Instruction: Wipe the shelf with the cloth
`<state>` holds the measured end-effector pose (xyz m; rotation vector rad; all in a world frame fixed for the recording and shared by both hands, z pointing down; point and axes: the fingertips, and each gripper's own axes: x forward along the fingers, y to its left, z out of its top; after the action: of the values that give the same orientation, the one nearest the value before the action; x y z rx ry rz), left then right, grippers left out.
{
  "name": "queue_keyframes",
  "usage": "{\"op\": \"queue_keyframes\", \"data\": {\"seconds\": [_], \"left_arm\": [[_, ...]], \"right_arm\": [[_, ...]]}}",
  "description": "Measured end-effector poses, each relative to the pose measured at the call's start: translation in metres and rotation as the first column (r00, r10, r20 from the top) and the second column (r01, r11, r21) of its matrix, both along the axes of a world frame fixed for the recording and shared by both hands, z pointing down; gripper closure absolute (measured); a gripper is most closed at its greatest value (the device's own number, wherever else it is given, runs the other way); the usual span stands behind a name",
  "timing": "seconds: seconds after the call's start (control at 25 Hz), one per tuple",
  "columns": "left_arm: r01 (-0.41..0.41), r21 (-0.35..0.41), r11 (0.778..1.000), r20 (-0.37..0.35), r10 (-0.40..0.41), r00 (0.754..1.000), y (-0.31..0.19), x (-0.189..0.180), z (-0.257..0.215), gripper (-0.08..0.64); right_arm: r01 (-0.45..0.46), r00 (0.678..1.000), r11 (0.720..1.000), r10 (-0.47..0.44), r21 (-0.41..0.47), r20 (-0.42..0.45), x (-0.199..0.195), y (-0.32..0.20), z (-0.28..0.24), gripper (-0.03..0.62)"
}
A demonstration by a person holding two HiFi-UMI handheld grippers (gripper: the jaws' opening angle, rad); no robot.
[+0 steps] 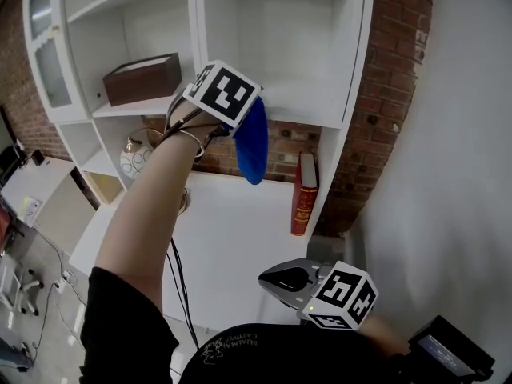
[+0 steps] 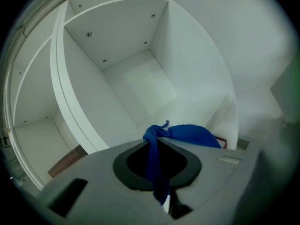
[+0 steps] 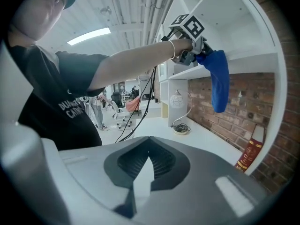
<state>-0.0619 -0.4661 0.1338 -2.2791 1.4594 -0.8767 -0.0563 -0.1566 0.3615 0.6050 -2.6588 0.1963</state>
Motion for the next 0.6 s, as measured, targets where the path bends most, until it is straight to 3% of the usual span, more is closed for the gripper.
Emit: {"op": "queue_keyframes", "data": {"seconds": [0.24,0.6], "left_arm": [[0.023,-0.008,1.000,-0.041,-0.023,0.999,-0.003,0.005,0.003,0.540],[-0.043,0.015,0.999,0.003,0.043,0.999,0.002,0.041,0.006,0.541]], "right_arm": [[-0.002,1.000,1.000,0.002,-0.005,0.010,0.001,-0.005,0.000,0.583],[0.023,1.000,1.000,-0.023,-0.003,0.002,0.004,-0.012,-0.001,0.583]]}}
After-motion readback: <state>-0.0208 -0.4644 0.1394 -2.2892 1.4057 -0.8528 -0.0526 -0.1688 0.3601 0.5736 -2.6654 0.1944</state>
